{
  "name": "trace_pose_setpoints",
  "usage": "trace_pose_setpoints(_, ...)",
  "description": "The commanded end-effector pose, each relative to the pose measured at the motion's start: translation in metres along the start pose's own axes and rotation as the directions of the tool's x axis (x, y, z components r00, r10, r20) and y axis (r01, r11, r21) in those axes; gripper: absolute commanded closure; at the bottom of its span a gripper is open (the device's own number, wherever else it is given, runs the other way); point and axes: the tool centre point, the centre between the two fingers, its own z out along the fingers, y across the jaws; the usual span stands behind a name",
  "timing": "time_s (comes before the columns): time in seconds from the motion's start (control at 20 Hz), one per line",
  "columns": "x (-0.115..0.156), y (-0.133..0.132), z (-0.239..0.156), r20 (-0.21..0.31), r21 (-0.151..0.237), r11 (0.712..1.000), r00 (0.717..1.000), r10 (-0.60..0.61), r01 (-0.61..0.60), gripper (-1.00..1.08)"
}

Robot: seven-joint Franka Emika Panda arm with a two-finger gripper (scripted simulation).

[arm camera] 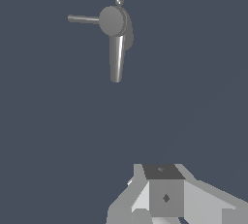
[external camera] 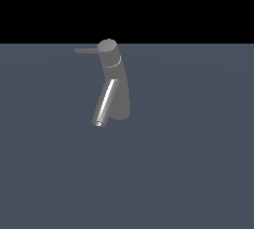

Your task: Turn on the faucet by rotating a designated handle.

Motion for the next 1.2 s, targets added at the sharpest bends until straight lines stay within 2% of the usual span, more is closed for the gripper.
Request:
trace_pose_setpoints(0.0,0.003,-0.008,-0.005,-0.029,0.009,0.999,0.999,0.037,-0.036,1.08)
trace_pose_setpoints(0.25,0.011,-0.031,-0.018,-0.103,0.040,0.990,0.985,0.138,-0.135,1.08)
trace_pose_setpoints(0.5,0.024,-0.060,-0.030,-0.183,0.090,0.963,0.946,0.267,-0.254,1.08)
trace_pose_setpoints(0.8,0.044,-0.096,-0.036,-0.255,0.163,0.908,0.872,0.418,-0.387,1.08)
trace_pose_setpoints(1.15,0.074,-0.133,-0.030,-0.302,0.255,0.814,0.757,0.579,-0.521,1.08)
